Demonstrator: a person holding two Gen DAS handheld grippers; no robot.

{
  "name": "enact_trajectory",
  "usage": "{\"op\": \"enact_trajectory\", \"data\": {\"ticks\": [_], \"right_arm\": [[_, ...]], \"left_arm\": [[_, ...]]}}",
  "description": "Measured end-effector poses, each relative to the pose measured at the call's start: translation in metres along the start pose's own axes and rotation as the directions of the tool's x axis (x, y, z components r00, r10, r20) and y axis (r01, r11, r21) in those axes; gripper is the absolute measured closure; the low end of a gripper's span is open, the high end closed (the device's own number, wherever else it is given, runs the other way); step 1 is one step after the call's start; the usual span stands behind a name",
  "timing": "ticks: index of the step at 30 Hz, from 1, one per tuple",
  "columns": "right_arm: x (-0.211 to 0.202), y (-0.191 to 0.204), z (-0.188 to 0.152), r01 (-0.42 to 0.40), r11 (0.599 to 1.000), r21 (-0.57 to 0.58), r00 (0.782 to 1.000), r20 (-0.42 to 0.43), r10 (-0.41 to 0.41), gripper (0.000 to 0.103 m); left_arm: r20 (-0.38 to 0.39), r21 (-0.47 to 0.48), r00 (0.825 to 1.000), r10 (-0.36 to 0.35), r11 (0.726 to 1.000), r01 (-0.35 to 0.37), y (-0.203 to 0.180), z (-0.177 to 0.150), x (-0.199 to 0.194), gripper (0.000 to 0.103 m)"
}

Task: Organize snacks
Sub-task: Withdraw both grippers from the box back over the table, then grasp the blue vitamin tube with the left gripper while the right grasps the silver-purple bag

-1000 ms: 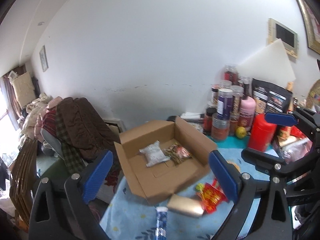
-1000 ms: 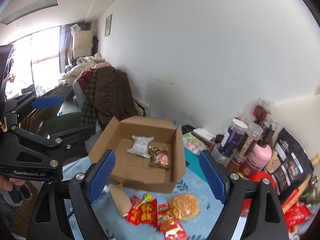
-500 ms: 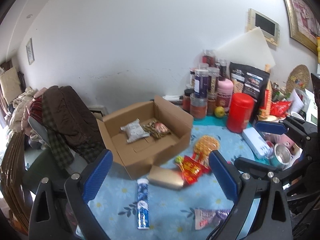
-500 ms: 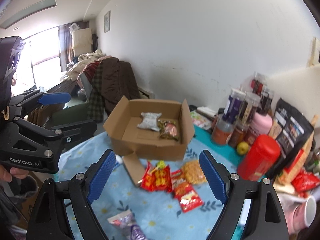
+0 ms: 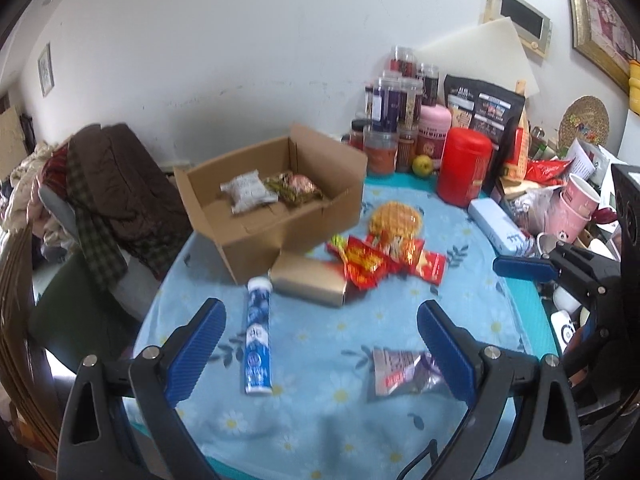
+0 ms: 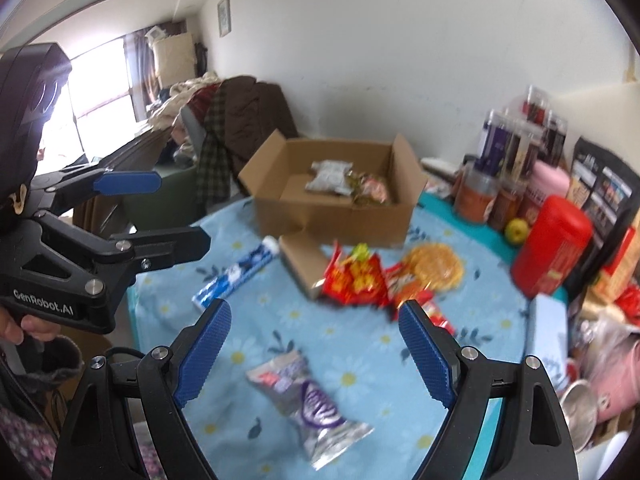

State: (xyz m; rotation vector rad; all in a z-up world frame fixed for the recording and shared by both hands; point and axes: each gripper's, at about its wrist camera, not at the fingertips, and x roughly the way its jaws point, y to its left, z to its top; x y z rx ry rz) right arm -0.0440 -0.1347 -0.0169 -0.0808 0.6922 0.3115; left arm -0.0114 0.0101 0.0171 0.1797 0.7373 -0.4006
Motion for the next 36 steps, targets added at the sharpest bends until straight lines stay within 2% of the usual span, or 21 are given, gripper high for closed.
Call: {"op": "enact_trajectory", "data": {"ticks": [14, 22, 30, 33, 36], "right_arm": [[0.039, 0.006, -0.055, -0.033, 0.999, 0.004, 0.989, -0.146, 0.033, 0.016], [0.065, 0.004, -0.066, -0.026, 1.000, -0.015, 0.976, -0.216, 0.022, 0.016], [0.096, -0.003, -0.073, -0.028, 1.000, -0.012, 0.955, -0.296, 0.023, 0.017], [0.104, -0.006, -0.074, -0.035, 0.999, -0.003, 0.945, -0.324, 0.032, 0.023], [0.110, -0.006, -0.075, -0.050, 0.999, 0.001, 0.938, -0.344, 0.048, 0.041]], "left_arm": [[-0.147, -0.049, 0.988, -0.040, 0.998, 0.033, 0.001, -0.055, 0.035, 0.005], [-0.177, -0.101, 0.984, -0.009, 0.995, -0.008, 0.011, -0.073, 0.053, 0.005], [-0.197, -0.142, 0.980, 0.040, 0.987, -0.069, 0.031, -0.076, 0.072, 0.005], [-0.199, -0.149, 0.978, 0.062, 0.985, -0.093, 0.038, -0.073, 0.079, 0.005], [-0.201, -0.155, 0.976, 0.083, 0.981, -0.115, 0.045, -0.070, 0.088, 0.005]]}}
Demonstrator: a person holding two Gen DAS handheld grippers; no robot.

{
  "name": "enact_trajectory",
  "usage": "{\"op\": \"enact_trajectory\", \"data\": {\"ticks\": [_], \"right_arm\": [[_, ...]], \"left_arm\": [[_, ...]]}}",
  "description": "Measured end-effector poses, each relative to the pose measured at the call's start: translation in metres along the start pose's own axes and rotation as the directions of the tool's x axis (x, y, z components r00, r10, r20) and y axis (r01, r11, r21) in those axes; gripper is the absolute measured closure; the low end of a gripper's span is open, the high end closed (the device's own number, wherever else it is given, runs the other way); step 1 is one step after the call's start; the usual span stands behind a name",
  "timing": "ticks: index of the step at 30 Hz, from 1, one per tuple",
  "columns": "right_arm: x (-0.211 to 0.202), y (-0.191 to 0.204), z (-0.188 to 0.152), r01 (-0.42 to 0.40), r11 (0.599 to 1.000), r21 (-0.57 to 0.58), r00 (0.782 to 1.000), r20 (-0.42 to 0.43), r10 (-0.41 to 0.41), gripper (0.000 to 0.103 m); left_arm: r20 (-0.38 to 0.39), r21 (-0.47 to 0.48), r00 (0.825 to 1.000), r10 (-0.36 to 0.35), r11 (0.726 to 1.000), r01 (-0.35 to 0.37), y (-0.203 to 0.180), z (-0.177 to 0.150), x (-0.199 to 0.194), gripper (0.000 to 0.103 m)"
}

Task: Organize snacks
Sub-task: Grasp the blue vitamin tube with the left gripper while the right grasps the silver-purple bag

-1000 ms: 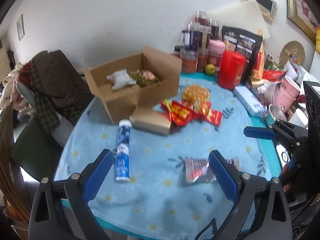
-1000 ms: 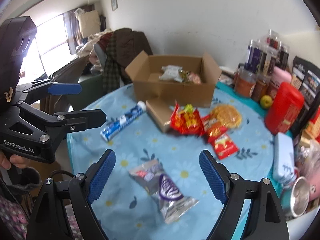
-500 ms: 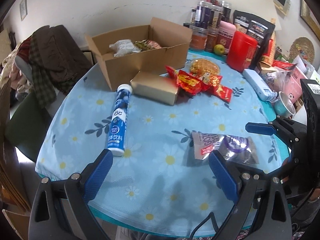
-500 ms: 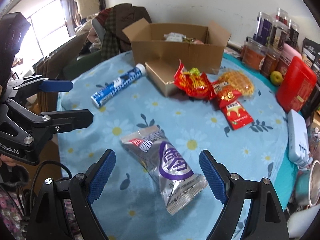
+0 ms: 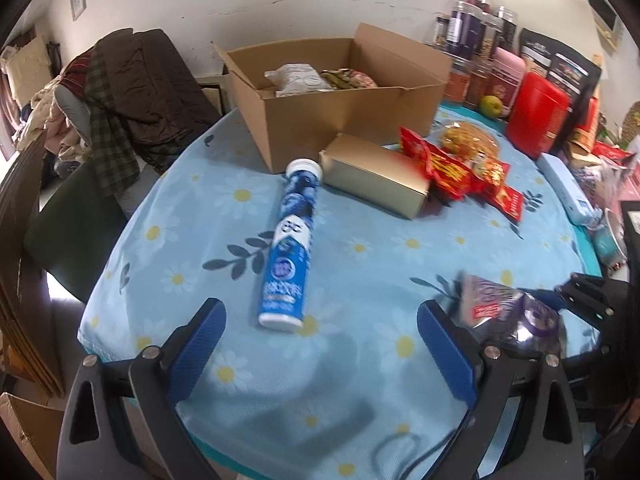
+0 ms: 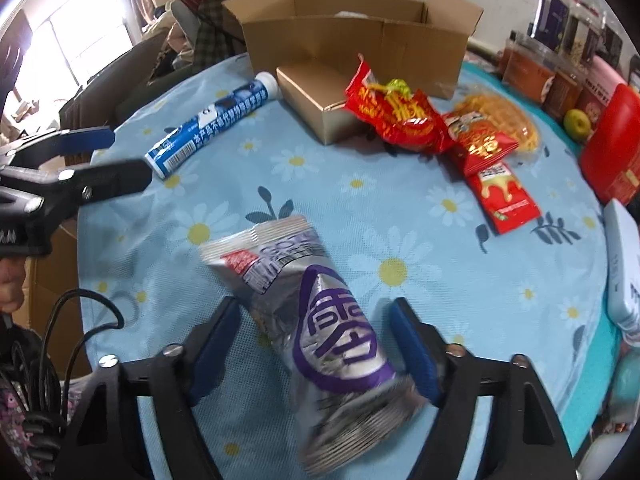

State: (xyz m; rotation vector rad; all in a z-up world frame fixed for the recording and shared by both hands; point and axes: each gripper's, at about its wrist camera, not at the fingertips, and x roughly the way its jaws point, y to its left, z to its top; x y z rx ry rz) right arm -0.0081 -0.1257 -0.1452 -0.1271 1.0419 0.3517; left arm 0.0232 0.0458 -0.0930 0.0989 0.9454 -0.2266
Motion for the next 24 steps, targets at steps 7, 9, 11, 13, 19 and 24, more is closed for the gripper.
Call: {"op": "enact_trajectory", "data": {"ticks": [7, 9, 11, 13, 19, 24], "right_arm": [[-0.003, -0.001, 0.006, -0.004, 1.000, 0.006, 1.000, 0.020, 0.004, 0.063], [-0.003, -0.003, 0.009, 0.007, 1.000, 0.015, 1.000, 0.021, -0.008, 0.063], [-0.003, -0.006, 0.012, 0.005, 1.000, 0.026, 1.000, 0.024, -0.006, 0.063], [-0.004, -0.009, 0.015, 0.006, 0.999, 0.035, 1.000, 0.027, -0.007, 0.063], [-0.002, -0.016, 0.022, 0.008, 0.998, 0.055, 1.000, 0.028, -0.009, 0.063], [-0.003, -0.021, 0.023, 0.008, 0.998, 0.069, 0.999, 0.032, -0.010, 0.063]], "left_arm": [[0.002, -0.022, 0.999, 0.043, 0.999, -0.042, 0.013, 0.015, 0.026, 0.005], [0.001, -0.024, 0.999, 0.048, 0.999, -0.048, 0.016, 0.019, 0.033, 0.009], [-0.008, -0.026, 0.999, 0.045, 0.999, -0.045, 0.019, 0.023, 0.042, 0.015], [-0.022, -0.026, 0.999, 0.033, 0.999, -0.034, 0.019, 0.027, 0.050, 0.023], [-0.075, -0.052, 0.997, -0.008, 0.999, 0.004, 0.023, 0.034, 0.074, 0.061], [-0.070, -0.066, 0.997, -0.027, 0.998, 0.022, 0.023, 0.034, 0.071, 0.074]]}}
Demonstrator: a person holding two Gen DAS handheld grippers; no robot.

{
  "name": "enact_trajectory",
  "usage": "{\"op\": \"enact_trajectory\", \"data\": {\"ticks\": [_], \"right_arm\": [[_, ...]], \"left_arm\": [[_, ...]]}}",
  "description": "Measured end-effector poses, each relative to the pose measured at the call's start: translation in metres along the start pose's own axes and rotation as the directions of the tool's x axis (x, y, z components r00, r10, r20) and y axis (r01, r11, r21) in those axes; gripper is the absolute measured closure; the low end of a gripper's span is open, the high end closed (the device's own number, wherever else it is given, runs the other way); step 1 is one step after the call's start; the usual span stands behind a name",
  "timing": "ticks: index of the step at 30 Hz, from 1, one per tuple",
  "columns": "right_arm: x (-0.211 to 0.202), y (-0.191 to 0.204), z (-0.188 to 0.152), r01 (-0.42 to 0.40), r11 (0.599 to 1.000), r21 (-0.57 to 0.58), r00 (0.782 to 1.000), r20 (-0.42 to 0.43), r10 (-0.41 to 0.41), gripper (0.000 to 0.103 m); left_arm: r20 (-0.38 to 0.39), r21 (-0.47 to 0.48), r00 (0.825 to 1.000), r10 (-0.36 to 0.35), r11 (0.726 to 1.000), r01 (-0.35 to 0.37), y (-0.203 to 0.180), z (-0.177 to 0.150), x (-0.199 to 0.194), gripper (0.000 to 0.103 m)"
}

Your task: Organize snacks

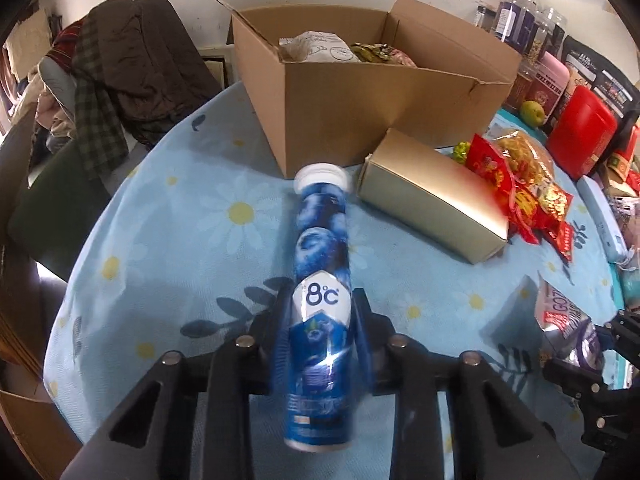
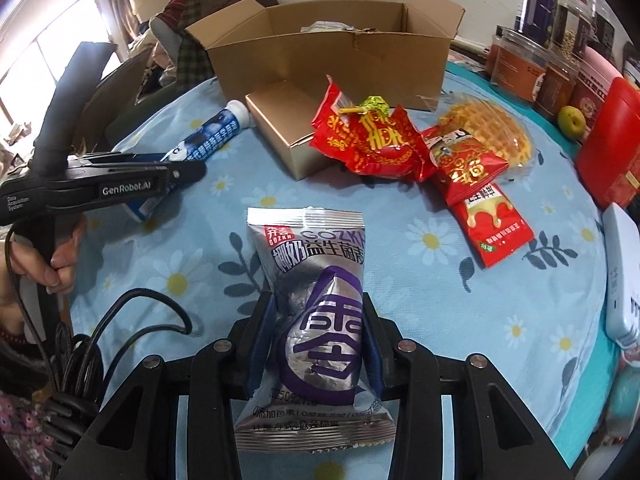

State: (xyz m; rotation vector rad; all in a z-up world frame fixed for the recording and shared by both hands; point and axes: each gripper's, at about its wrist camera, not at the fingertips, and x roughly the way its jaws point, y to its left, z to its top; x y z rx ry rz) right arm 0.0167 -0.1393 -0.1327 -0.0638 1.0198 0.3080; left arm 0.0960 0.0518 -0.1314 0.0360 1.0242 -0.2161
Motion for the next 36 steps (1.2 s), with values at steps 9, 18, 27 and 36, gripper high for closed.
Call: {"op": "enact_trajectory", "data": {"ticks": [9, 18, 27, 36], "right_arm": [[-0.011, -0.010, -0.014, -0.015, 0.999, 0.029, 0.999, 0.033, 0.014, 0.063], [-0.026, -0.022, -0.038, -0.011, 0.998, 0.064, 0.998, 0.057, 0.007, 0.063], [-0.041, -0.028, -0.052, 0.006, 0.997, 0.074, 0.997, 0.077, -0.012, 0.063], [-0.023, -0.031, -0.051, -0.039, 0.994, 0.098, 0.999, 0.027, 0.037, 0.058]], "left_arm": [[-0.048, 0.055, 0.997, -0.058, 0.997, 0.061, -0.028, -0.028, -0.023, 0.074], [-0.099, 0.091, 0.984, -0.150, 0.983, 0.159, -0.067, -0.065, -0.046, 0.074], [-0.132, 0.142, 0.981, -0.142, 0.977, 0.161, -0.097, -0.078, -0.040, 0.074], [-0.095, 0.226, 0.993, -0.074, 0.970, 0.093, -0.111, -0.071, -0.031, 0.074]]}}
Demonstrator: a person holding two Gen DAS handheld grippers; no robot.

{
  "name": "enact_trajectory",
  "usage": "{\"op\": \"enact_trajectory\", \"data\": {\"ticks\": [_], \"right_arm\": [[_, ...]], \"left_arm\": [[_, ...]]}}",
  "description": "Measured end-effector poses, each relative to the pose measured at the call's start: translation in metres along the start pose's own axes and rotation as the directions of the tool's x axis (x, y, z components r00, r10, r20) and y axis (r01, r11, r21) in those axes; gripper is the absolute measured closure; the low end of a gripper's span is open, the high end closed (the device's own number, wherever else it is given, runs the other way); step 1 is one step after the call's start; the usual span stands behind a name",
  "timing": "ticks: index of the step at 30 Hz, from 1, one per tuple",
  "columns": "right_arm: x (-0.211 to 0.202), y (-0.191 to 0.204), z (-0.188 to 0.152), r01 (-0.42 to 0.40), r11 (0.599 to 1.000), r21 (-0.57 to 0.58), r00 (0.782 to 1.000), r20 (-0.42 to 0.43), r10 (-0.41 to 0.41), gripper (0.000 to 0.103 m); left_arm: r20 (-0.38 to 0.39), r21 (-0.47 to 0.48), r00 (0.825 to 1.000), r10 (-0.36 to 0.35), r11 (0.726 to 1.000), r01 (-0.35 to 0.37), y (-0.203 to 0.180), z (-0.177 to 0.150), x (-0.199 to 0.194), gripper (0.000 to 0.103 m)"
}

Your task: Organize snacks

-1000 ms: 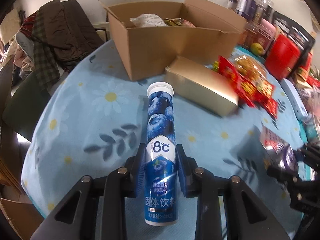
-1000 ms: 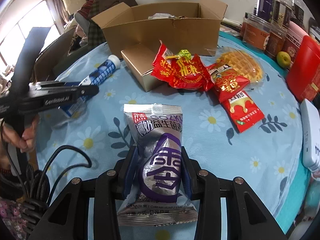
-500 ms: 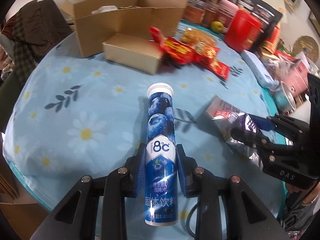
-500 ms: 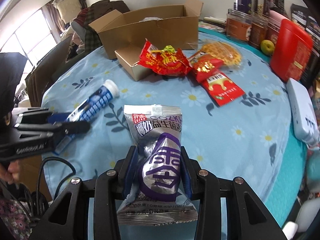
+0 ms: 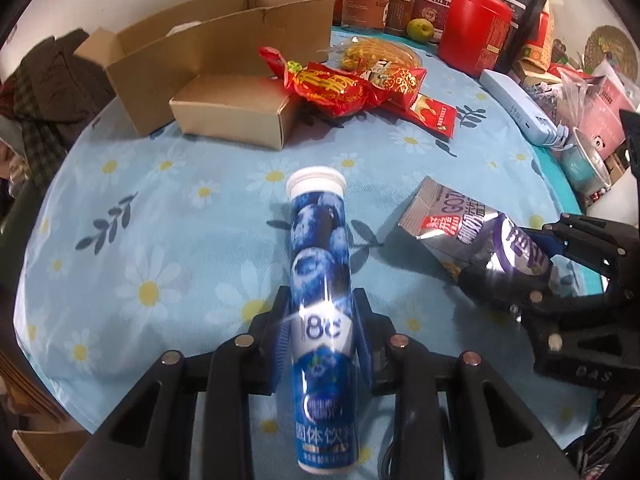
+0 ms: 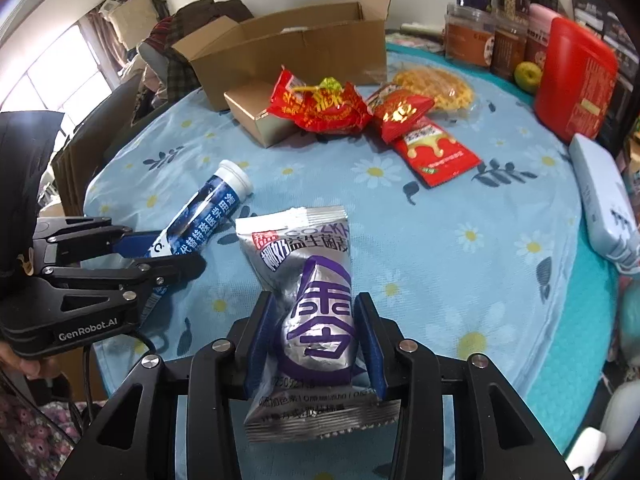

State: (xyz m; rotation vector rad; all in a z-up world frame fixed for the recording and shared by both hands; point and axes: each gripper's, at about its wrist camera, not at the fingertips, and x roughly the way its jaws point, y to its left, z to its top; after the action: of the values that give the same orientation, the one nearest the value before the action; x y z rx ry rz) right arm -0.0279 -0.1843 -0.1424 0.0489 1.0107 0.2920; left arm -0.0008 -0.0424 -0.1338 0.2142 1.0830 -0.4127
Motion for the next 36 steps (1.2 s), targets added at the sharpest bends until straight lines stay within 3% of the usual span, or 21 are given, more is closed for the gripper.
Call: {"op": "enact_trajectory", "data": {"ticks": [2, 4, 5, 7, 10, 23, 36], "right_arm": [[0.001, 0.003, 0.001, -0.006, 1.000, -0.012, 1.000, 0.003, 0.006, 0.049], [0.003, 0.006, 0.003, 0.004, 1.000, -0.021, 1.000, 0.005, -0.004, 0.048], [0.004, 0.007, 0.003, 0.014, 0.999, -0.029, 1.000, 0.007, -0.014, 0.050], [0.004, 0.010, 0.001, 0.057, 0.997, -0.054, 0.998, 0.022, -0.056, 0.064], [0.002, 0.008, 0.001, 0.034, 0.999, -0.035, 0.999, 0.035, -0.033, 0.068], [-0.023, 0.024, 0.010, -0.041, 0.999, -0.031, 0.994, 0.097, 0.044, 0.069], [-0.053, 0.035, 0.041, -0.002, 0.996, -0.091, 0.984, 0.178, 0.019, 0.069]], "left_arm": [[0.019, -0.008, 1.000, -0.006, 1.000, 0.006, 0.001, 0.002, 0.001, 0.074], [0.032, -0.031, 0.999, -0.018, 0.999, 0.019, 0.004, 0.003, 0.002, 0.074], [0.038, -0.042, 0.999, -0.023, 0.999, 0.025, 0.006, 0.003, 0.002, 0.074], [0.044, -0.052, 0.999, -0.027, 0.998, 0.029, 0.007, 0.003, 0.001, 0.075], [0.055, -0.050, 0.998, -0.032, 0.998, 0.035, 0.007, 0.004, -0.002, 0.075], [0.154, -0.030, 0.987, -0.044, 0.998, 0.050, 0.012, 0.011, -0.044, 0.075], [0.268, -0.026, 0.961, -0.068, 0.997, 0.078, 0.018, 0.039, -0.084, 0.075]]}}
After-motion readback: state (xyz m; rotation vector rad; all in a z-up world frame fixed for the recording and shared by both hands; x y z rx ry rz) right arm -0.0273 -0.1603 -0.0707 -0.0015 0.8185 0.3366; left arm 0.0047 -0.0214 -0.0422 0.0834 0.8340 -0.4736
